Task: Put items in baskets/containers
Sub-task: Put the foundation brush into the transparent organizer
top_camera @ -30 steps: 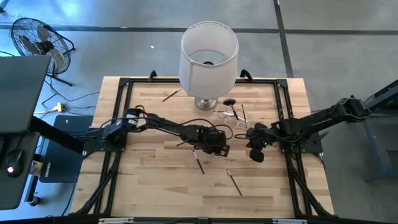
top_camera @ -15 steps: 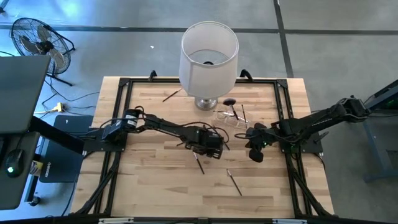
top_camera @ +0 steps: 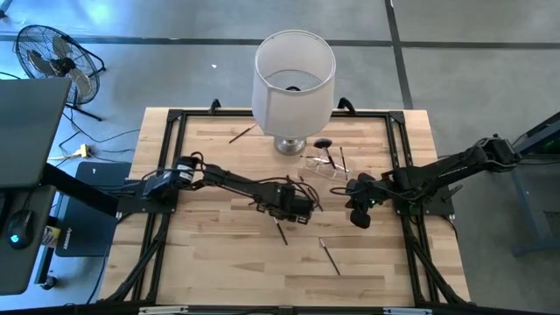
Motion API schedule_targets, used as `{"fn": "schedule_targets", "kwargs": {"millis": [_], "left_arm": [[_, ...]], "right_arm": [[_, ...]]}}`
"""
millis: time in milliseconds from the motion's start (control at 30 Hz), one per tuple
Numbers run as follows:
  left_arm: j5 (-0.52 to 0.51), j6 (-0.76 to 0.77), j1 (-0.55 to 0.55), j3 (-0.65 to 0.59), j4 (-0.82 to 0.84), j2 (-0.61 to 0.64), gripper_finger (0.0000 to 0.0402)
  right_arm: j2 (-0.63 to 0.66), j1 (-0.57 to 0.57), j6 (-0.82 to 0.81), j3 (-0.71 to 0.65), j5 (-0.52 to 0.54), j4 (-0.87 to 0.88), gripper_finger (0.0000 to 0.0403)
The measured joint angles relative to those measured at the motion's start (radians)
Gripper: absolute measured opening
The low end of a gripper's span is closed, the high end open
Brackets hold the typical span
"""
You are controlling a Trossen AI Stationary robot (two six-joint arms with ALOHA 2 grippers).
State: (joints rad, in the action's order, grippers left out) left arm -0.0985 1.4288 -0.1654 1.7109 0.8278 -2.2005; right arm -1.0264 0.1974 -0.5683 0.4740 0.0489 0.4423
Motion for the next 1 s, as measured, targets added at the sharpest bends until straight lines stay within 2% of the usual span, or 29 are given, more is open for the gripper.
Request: {"fn": "schedule_targets", "kwargs": {"millis": [300, 633, 1000], "left_arm": [[-0.074, -0.011, 0.002, 0.102, 0.044, 0.000, 0.0126], [-0.147, 0.017, 0.002, 0.104, 0.041, 0.001, 0.0126], [-0.127, 0.024, 0.022, 0.106, 0.033, -0.033, 0.0126]], "right_arm": [[0.000, 0.000, 0.000, 0.000, 0.000, 0.000, 0.0007], [0.000, 0.000, 0.000, 0.000, 0.000, 0.000, 0.0007], [0.000, 0.000, -0.006, 0.000, -0.005, 0.000, 0.0007]]}}
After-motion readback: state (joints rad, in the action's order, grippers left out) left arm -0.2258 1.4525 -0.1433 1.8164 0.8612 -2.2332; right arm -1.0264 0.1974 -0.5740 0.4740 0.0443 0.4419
